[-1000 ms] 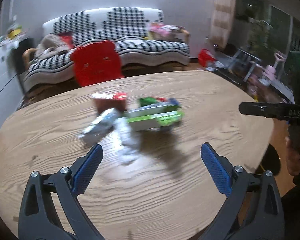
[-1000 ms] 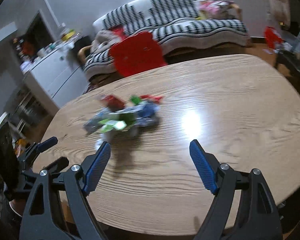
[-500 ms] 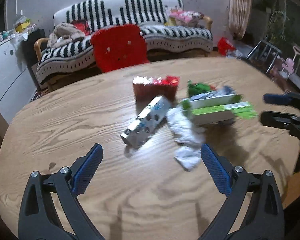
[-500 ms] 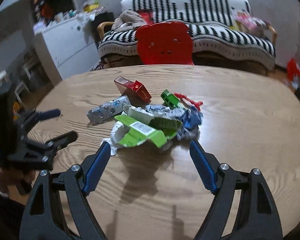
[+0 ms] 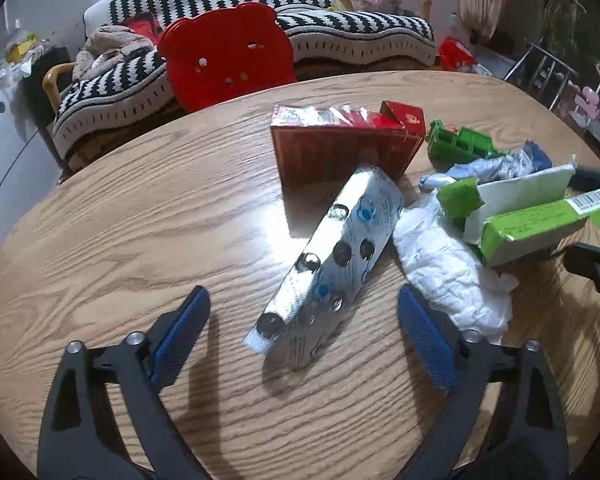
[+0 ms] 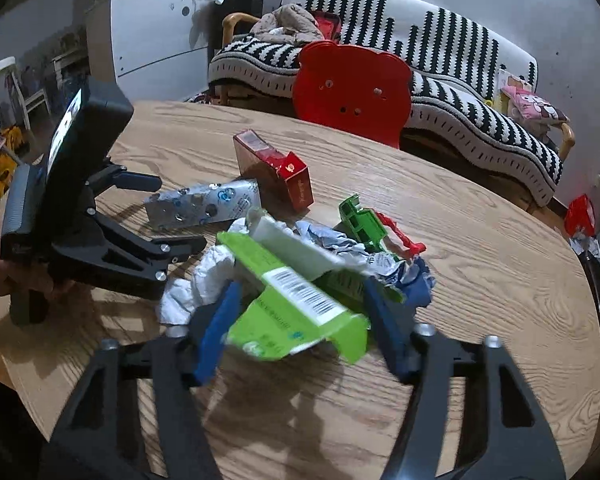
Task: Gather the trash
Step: 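Grasp the silver blister pack with the left tool while the right tool grasps the green carton, then carry both items over the black bin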
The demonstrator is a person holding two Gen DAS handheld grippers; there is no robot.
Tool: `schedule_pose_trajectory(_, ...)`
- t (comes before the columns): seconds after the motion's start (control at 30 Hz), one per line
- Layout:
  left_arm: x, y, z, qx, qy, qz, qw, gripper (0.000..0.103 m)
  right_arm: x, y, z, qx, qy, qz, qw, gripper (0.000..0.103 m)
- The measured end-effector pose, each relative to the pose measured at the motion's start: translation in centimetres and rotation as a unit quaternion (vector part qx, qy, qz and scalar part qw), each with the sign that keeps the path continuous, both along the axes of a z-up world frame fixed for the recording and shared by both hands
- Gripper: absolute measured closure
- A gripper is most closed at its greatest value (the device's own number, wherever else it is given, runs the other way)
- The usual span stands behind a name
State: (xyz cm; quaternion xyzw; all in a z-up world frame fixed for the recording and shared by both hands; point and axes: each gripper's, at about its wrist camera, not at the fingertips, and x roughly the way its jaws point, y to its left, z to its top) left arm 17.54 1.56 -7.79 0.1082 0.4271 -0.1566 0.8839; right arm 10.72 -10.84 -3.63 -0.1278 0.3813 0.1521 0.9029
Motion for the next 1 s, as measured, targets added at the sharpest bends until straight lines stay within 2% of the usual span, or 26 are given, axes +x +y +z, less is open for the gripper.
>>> schedule_pose_trajectory(0.03, 0.1, 0.0, 0.0, -0.003, 0.003, 0.001, 1.0000, 0.027, 0.2, 0.0, -0.2, 0.004, 0.009, 0.003, 1.000, 0.078)
schedule_pose_trajectory(0.1, 0.2, 0.0, 0.2, -0.014, 0.008, 0.006, 0.9998, 0.050, 0.0, -0.1, -0.1, 0.013, 0.010, 0.008, 1.000, 0.084)
schedule_pose_trajectory(0.13, 0.2, 0.0, 0.3, -0.011, 0.007, 0.009, 0.9999, 0.058, -0.2, -0.1, 0.1, 0.013, 0.007, 0.009, 1.000, 0.088)
schedule_pose_trajectory(0.17, 0.2, 0.0, 0.5, -0.010, 0.010, 0.013, 0.9998, 0.076, -0.6, -0.1, 0.4, 0.013, 0.002, 0.012, 1.000, 0.088)
schedule_pose_trajectory(0.2, 0.3, 0.2, 0.5, -0.013, 0.014, 0.019, 0.9996, 0.081, -1.0, -0.2, 0.7, 0.018, -0.002, 0.014, 1.000, 0.088)
schedule_pose_trajectory(0.3, 0.0, 1.0, 1.0, -0.032, 0.018, 0.038, 0.9986, 0.085, -2.1, -0.5, 2.0, 0.039, -0.015, 0.015, 0.999, 0.088)
schedule_pose_trajectory(0.47, -1.8, 1.8, 3.1, -0.034, 0.005, 0.058, 0.9977, 0.085, -4.1, -1.6, 4.2, 0.079, -0.031, 0.011, 0.996, 0.088)
schedule_pose_trajectory(0.63, -4.5, 1.6, 5.2, -0.037, -0.007, 0.055, 0.9978, 0.085, -5.8, -2.7, 5.4, 0.088, -0.037, 0.007, 0.995, 0.088)
schedule_pose_trajectory(0.83, -8.1, -2.0, 7.4, -0.028, -0.035, 0.036, 0.9984, 0.085, -7.9, -6.4, 6.5, 0.084, -0.051, -0.023, 0.995, 0.088)
schedule_pose_trajectory(1.0, -10.2, -7.8, 9.3, -0.060, -0.048, -0.001, 0.9971, 0.085, -11.5, -13.5, 8.0, 0.080, -0.071, -0.085, 0.991, 0.088)
